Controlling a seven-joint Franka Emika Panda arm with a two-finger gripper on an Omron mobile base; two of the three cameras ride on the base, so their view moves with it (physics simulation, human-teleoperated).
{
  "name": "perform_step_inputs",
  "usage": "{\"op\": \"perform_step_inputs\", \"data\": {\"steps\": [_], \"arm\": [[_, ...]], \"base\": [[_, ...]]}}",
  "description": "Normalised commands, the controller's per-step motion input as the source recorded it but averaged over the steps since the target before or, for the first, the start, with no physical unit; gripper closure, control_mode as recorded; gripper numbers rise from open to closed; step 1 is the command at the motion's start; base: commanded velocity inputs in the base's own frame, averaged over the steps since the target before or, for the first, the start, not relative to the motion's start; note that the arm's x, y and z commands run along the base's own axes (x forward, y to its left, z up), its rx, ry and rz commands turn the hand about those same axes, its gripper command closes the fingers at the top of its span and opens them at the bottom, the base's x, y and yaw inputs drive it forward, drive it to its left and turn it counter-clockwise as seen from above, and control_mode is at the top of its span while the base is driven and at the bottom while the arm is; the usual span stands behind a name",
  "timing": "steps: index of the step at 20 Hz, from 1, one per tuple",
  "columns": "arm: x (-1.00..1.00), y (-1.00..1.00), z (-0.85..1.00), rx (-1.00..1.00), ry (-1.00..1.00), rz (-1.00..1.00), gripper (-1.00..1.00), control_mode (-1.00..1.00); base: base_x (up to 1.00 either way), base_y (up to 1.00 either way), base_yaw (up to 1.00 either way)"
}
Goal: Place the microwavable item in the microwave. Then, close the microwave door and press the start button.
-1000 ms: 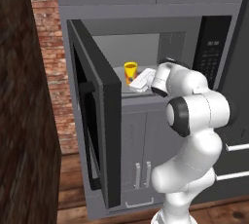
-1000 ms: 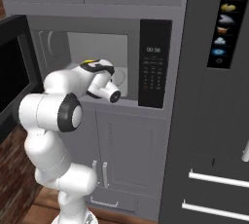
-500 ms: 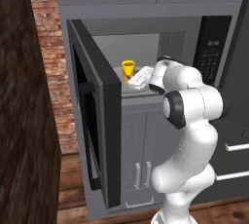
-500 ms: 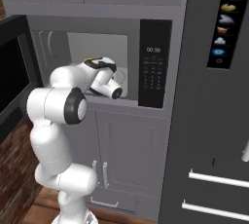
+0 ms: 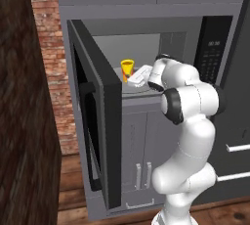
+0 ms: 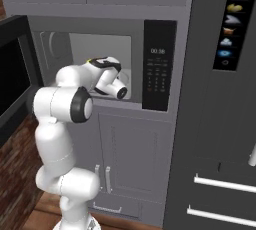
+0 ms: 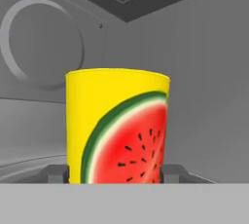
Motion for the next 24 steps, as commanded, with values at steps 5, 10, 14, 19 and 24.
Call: {"op": "perform_step_inputs", "data": {"steps": [5,10,14,19,24], "arm": [[0.05,0.0,-0.3,0.0,0.0,0.0,-1.0,-1.0],[-0.02,0.0,-0.09,0.0,0.0,0.0,-1.0,-1.0],[-0.1,0.0,0.12,0.0,0.0,0.0,-1.0,-1.0],[-0.28,-0.08,0.33,0.0,0.0,0.0,-1.0,-1.0],[-0.62,-0.25,0.53,0.0,-0.06,-0.02,-1.0,-1.0]], "base": [[0.0,0.0,0.0],[0.0,0.0,0.0],[0.0,0.0,0.0],[0.0,0.0,0.0],[0.0,0.0,0.0]]}}
